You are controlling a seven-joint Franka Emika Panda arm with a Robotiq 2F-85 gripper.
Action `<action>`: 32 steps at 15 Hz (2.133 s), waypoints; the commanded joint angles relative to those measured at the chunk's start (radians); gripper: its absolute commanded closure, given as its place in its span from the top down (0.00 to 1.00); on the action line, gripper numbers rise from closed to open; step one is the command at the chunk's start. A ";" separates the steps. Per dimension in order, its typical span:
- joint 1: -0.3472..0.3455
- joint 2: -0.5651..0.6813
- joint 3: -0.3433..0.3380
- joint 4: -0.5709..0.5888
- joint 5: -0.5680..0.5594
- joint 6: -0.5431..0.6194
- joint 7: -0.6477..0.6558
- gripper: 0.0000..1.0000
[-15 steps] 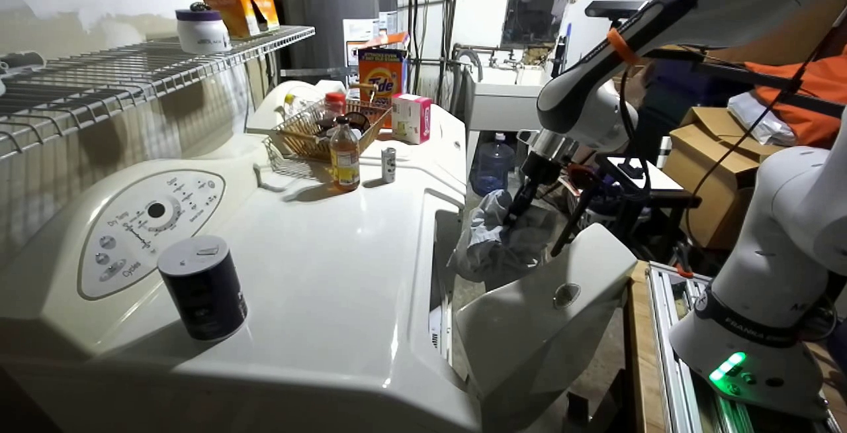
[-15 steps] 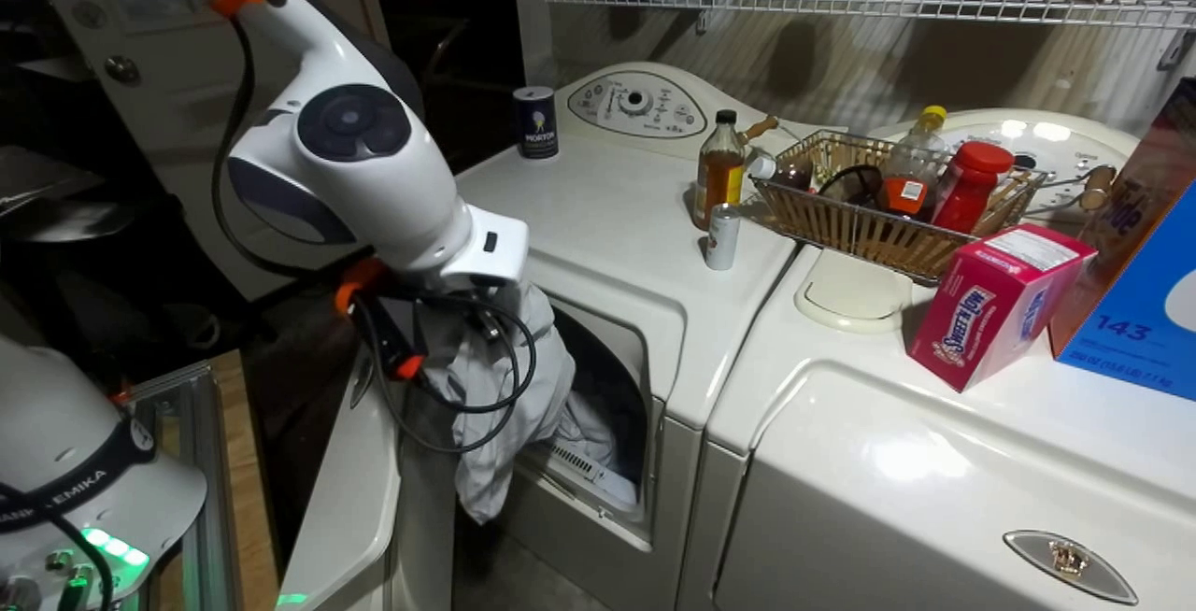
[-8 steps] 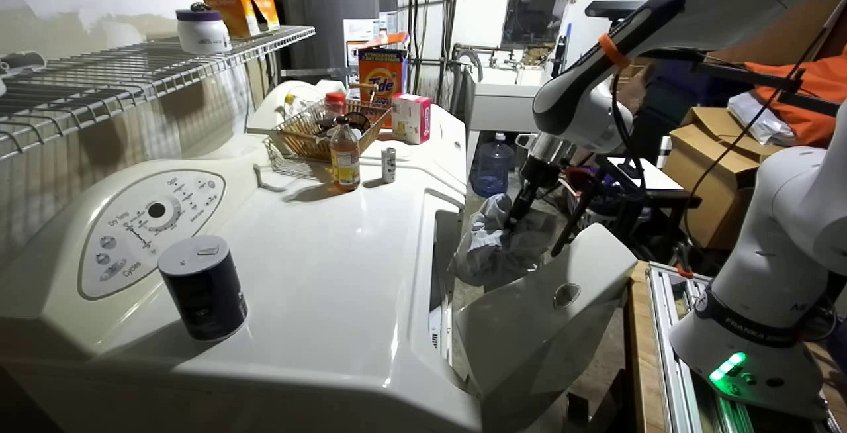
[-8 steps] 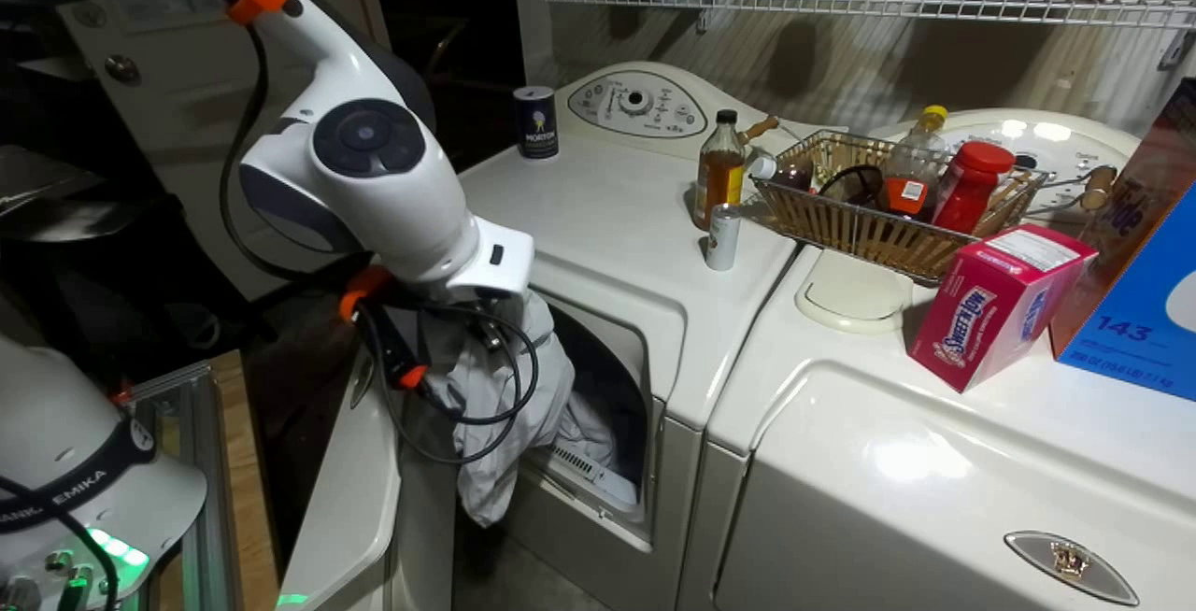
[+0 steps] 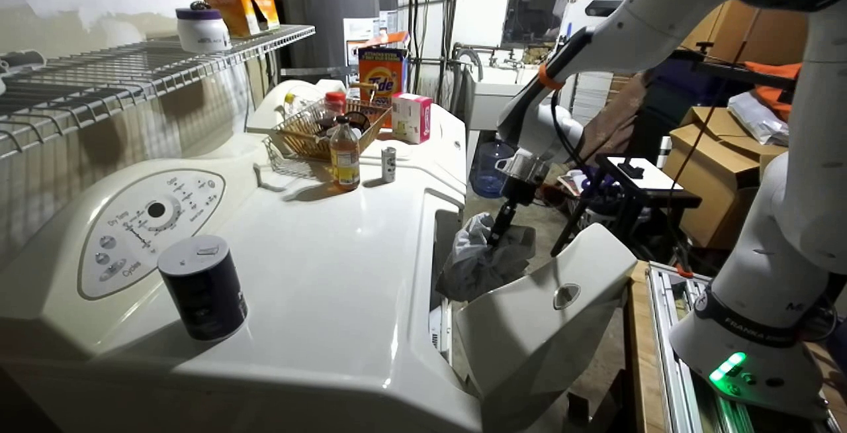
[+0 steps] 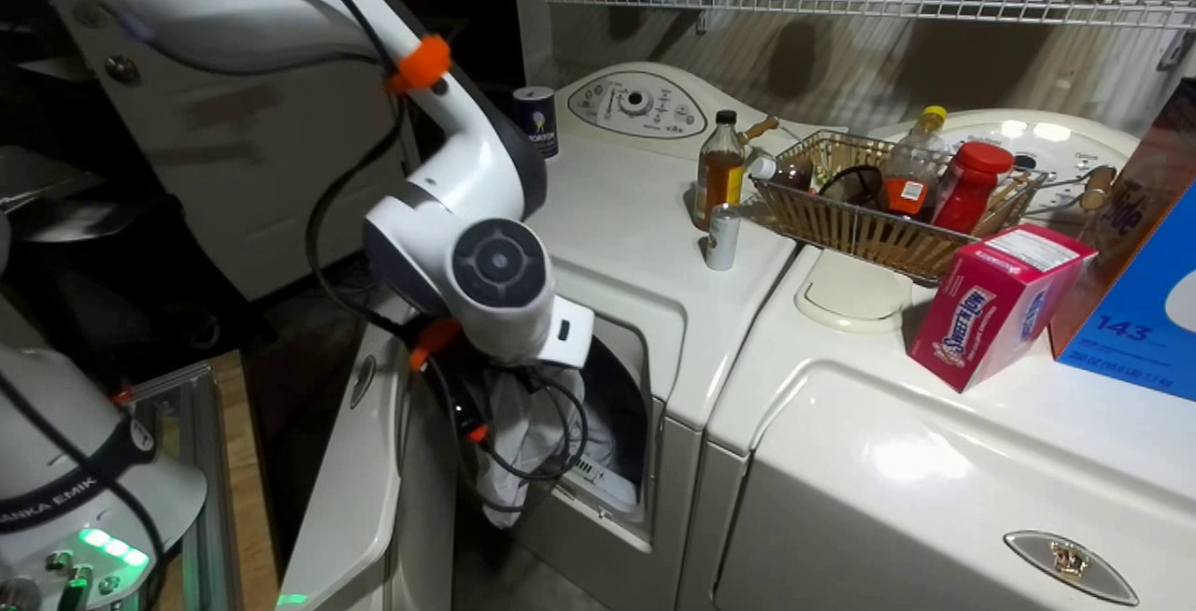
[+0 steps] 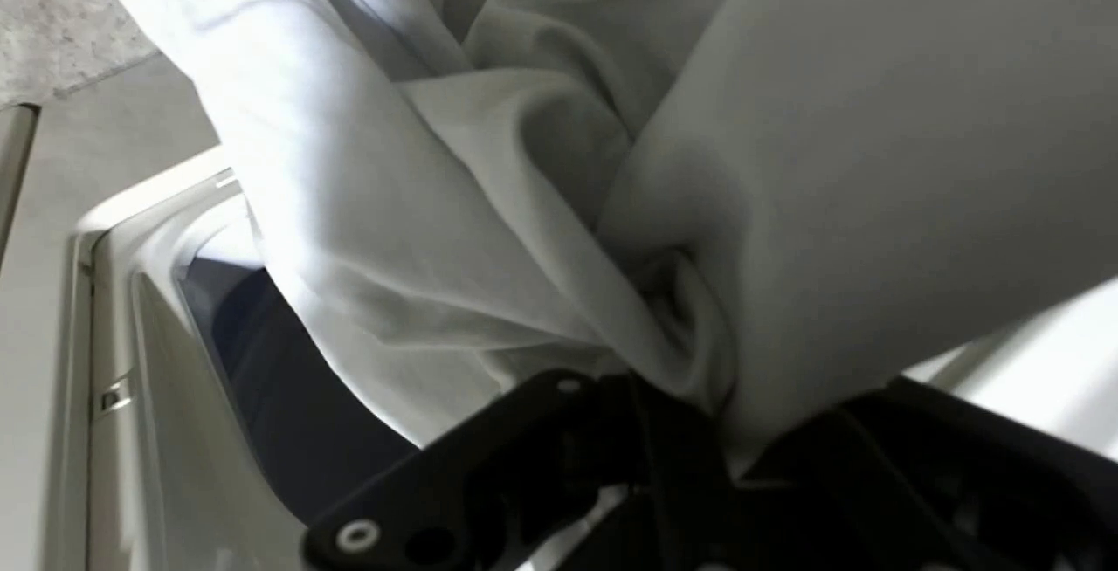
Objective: Pick up the cloth object on top of the dryer and place it in the dryer
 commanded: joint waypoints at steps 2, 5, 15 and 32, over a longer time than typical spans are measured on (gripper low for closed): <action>-0.076 0.252 0.104 0.190 -0.001 -0.001 -0.039 0.02; -0.108 0.351 0.161 0.270 0.027 0.011 -0.050 0.02; -0.129 0.409 0.196 0.320 -0.004 0.031 -0.021 0.09; -0.199 0.656 0.334 0.475 0.414 0.042 -0.316 0.02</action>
